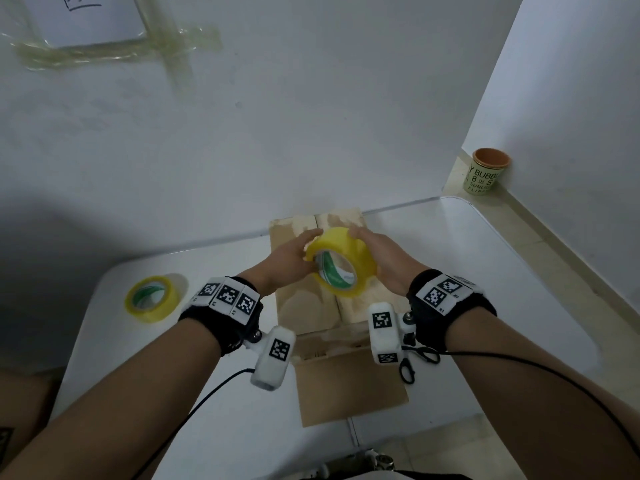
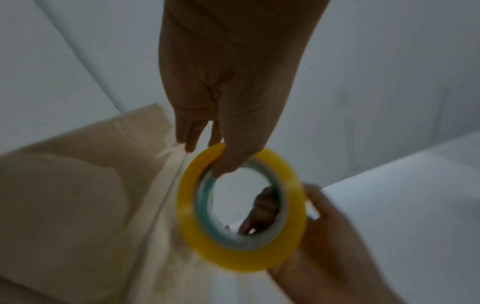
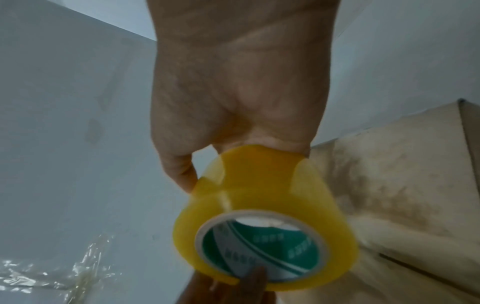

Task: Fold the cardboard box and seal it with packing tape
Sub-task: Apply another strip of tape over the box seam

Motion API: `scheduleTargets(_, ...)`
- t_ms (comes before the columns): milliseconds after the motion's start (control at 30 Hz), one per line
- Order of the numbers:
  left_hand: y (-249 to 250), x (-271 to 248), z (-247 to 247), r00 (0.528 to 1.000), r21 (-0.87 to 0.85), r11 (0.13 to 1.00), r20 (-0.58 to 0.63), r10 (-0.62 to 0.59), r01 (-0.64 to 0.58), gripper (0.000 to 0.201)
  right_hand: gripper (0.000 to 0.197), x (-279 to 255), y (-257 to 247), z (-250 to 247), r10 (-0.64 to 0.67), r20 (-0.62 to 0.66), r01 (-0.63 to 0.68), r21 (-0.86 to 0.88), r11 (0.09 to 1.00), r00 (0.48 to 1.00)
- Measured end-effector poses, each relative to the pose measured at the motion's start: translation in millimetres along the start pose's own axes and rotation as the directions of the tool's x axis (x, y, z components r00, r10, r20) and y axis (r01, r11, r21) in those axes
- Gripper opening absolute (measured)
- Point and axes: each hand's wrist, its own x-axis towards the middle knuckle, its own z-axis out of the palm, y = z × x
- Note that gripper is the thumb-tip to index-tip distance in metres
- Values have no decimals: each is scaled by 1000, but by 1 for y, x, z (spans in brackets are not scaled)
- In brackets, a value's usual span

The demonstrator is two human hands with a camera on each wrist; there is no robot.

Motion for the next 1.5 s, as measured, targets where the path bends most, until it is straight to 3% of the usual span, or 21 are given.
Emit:
scheduleTargets(100,-8,-1,6,997,-99,995,-72,-19,12,38,68,-4,-3,2,-4,91,4,-3,1000,996)
scheduleTargets(200,-9,0,7,958,188,977,-244,149,-104,37,57,-8,-7,5,10,177,0,-58,998,984)
scheduleTargets(267,-1,-2,7,918,397,897,-248,310,-195,43,48,-10,-13,11,27,222,-6,-94,996,975)
scheduleTargets(333,5,-3,9,857,588,746,-165,489,-313,45,48,-11,-16,17,37,218,-17,-94,995,975)
scheduleTargets(400,7,-4,6,827,656,678,-143,543,-332,45,39,-12,-17,21,37,209,-26,-54,998,977)
scheduleTargets(500,5,-4,-3,841,598,755,-234,487,-271,43,26,-15,-20,19,34,252,-34,-4,999,967)
scheduleTargets(633,9,-8,-8,849,435,882,-383,364,-182,32,35,-13,-18,18,20,264,-23,9,1000,964)
scheduleTargets(767,-6,-1,-13,896,213,976,-427,125,-34,18,41,-10,-14,18,-19,301,25,-17,1000,953)
scheduleTargets(833,-15,1,-12,925,-44,999,-379,-26,10,19,41,-10,-15,17,-36,282,38,-1,999,959)
scheduleTargets(933,-15,0,-6,950,-425,903,-251,-187,66,22,41,-11,-19,16,-52,274,41,45,998,960)
scheduleTargets(1100,-7,-7,10,944,-580,758,58,-326,297,25,31,-9,-19,12,-65,280,26,141,990,958)
scheduleTargets(1167,-8,-3,12,960,-381,897,-71,-271,226,27,24,-8,-18,11,-46,255,11,138,990,966)
scheduleTargets(1200,-9,0,9,963,-166,977,-212,-166,132,28,22,-8,-19,11,-33,231,5,122,992,972)
scheduleTargets(1233,-8,2,5,946,66,998,-325,-1,24,27,27,-8,-20,12,-21,201,3,89,996,979)
scheduleTargets(1300,-4,4,1,891,355,912,-319,324,-205,28,46,-6,-19,13,2,154,-6,21,1000,988)
scheduleTargets(1333,-4,6,0,874,423,864,-265,407,-274,29,50,-6,-19,14,12,163,-16,22,1000,987)
scheduleTargets(1400,-5,6,-3,876,445,852,-248,413,-276,29,49,-6,-18,15,12,211,-23,49,999,977)
scheduleTargets(1500,-15,8,-4,885,364,914,-347,310,-178,26,57,-7,-20,15,-8,216,-11,88,996,976)
